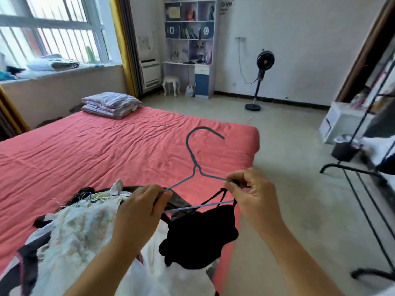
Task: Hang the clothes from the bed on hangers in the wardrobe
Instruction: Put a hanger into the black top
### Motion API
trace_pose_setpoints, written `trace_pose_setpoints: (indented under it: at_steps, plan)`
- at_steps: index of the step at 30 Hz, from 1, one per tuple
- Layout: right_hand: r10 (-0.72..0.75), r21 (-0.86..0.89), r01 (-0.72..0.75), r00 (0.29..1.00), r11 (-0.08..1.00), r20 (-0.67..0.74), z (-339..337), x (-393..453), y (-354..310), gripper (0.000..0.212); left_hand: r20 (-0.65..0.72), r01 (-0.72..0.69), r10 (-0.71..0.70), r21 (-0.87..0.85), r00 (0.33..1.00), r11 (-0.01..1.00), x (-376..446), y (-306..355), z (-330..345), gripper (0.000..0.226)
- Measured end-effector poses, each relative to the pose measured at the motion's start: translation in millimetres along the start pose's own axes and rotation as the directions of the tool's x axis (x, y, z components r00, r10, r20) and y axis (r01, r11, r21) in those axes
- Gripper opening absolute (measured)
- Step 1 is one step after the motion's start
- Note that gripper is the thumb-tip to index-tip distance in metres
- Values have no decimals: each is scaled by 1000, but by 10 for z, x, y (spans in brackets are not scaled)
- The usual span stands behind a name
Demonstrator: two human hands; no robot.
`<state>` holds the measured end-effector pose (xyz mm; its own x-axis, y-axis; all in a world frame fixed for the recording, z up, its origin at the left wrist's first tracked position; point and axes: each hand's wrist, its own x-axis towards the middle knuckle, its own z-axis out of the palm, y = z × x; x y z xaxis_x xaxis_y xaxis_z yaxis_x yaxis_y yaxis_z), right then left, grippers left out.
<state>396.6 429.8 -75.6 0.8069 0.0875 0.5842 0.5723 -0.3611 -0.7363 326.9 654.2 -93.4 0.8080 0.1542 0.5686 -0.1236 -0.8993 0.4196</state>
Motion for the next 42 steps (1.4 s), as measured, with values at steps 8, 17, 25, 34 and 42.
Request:
trace_pose_setpoints:
  at_steps: [8, 17, 25, 34, 42]
  plan:
    - [-70, -109, 46, 972, 993, -227, -1244, -936, -1337, 18, -190, -328, 314, -47, 930, 943, -505, 1187, -1154, 23]
    - [-201, -414, -20, 853, 910, -482, -2712, -1898, -2077, 25, -277, -478, 413, -236, 867, 846, -871, 2540, -1499, 27]
    - [-304, -570, -294, 616, 767, -727, -4240, -2891, -2634, 40, -184, -521, 513, -551, 838, 652, -1282, 4105, -1381, 32]
    - [-531, -688, -451, 437, 568, -726, -5698, -3580, -3080, 33, -208, -604, 616, -576, 760, 551, -1599, 6060, -1293, 15]
    - [-617, -746, -469, 429, 472, -660, -6720, -3622, -3010, 24, -262, -685, 670, -527, 694, 503, -1557, 7530, -1324, 22]
